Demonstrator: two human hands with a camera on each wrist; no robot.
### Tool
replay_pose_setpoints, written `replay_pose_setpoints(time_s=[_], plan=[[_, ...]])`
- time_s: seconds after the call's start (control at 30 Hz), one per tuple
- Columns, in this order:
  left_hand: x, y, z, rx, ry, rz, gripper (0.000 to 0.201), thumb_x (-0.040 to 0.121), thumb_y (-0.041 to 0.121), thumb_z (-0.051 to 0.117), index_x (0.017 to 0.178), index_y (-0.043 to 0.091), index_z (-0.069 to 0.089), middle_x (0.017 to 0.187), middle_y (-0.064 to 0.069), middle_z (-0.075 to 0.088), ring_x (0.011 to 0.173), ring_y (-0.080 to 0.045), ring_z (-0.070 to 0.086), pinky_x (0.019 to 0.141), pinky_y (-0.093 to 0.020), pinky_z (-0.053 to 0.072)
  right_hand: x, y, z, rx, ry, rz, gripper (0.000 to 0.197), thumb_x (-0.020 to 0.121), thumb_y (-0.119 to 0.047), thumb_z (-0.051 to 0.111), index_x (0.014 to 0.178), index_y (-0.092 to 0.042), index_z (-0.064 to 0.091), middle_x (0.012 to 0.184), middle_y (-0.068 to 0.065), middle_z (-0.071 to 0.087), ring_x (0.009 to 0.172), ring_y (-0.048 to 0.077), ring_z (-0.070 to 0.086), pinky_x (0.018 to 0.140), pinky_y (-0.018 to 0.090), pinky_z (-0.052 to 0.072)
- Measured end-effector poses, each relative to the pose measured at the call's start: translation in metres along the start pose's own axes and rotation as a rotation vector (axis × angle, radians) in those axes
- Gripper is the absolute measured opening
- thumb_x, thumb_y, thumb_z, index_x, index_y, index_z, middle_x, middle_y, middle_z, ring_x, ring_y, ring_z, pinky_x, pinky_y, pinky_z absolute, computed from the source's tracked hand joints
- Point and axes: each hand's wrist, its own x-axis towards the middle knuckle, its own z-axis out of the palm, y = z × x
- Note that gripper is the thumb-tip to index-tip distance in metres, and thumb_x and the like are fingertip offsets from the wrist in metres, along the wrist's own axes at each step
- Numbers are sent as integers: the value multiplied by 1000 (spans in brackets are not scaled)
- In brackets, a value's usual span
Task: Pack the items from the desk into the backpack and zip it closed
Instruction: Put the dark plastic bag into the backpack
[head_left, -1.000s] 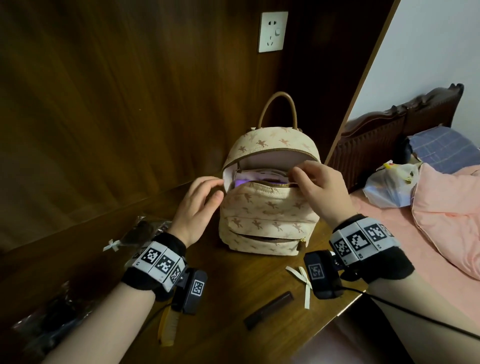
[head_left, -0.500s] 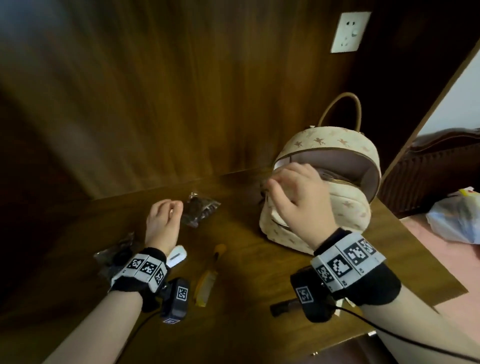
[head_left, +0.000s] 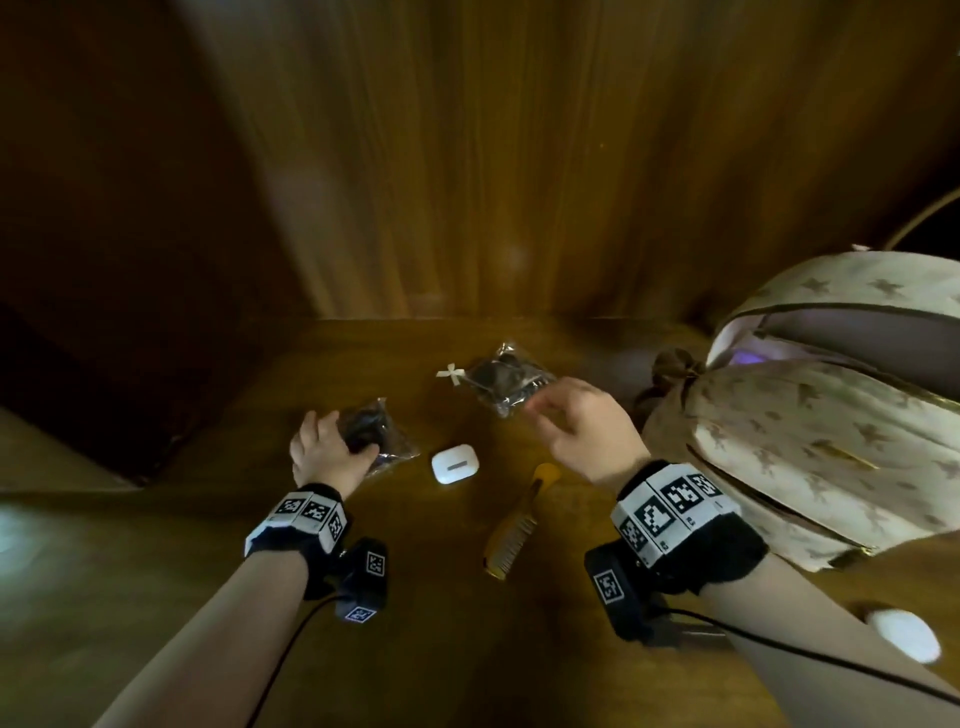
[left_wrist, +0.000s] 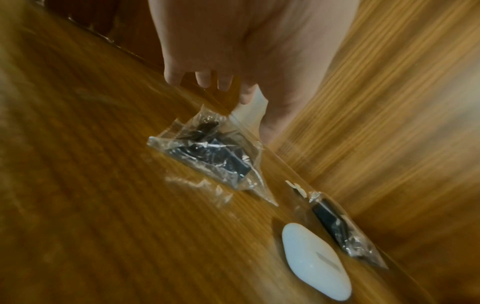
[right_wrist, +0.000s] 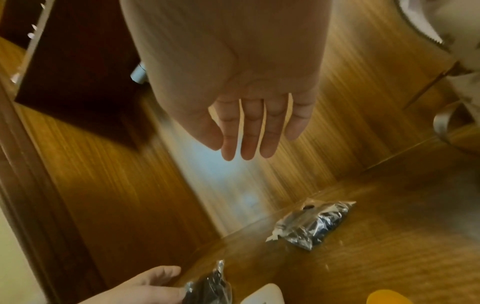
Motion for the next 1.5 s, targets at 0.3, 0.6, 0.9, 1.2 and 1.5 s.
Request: replay_pose_setpoints(time_s=[0.3, 0.6, 0.9, 1.2, 1.5], plan=[[18, -1, 13, -223, -53, -221, 116, 72, 30, 79, 148, 26, -9, 154, -14, 14, 138, -41, 18, 109, -56, 26, 22, 9, 19, -67, -158, 120, 18, 88, -22, 56, 104, -25, 65, 114, 0, 61, 101, 19, 59, 86, 36, 51], [27, 17, 1, -292, 11, -112, 119, 59, 12, 86, 146, 30, 6, 144, -18, 27, 126, -41, 40, 100, -54, 39, 26, 18, 14, -75, -182, 158, 21, 88, -25, 56, 108, -25, 64, 116, 0, 60, 104, 18, 58, 87, 33, 49], [6, 104, -35, -814, -136, 389, 82, 61, -1, 83, 121, 33, 38, 124, 2, 49, 109, -13, 56, 88, -26, 50, 37, 1, -19, 33, 18, 78, 37, 90, -31, 56, 123, -14, 53, 118, 4, 58, 98, 15, 59, 84, 27, 48], [-53, 213, -51, -1091, -321, 764, 63, 56, 31, 81, 106, 29, 43, 122, -4, 51, 109, -14, 60, 85, -35, 52, 23, -12, -93, 254, 271, 111, 42, 89, -28, 60, 127, -15, 47, 102, -14, 55, 88, -3, 56, 75, 4, 44], [-100, 296, -52, -1130, -418, 845, 33, 80, 23, 61, 110, 22, 48, 112, -3, 62, 106, -16, 61, 88, -33, 51, -20, 8, -181, 247, 512, 120, 42, 87, -25, 63, 126, -17, 50, 110, -8, 62, 96, 3, 61, 80, 15, 49]])
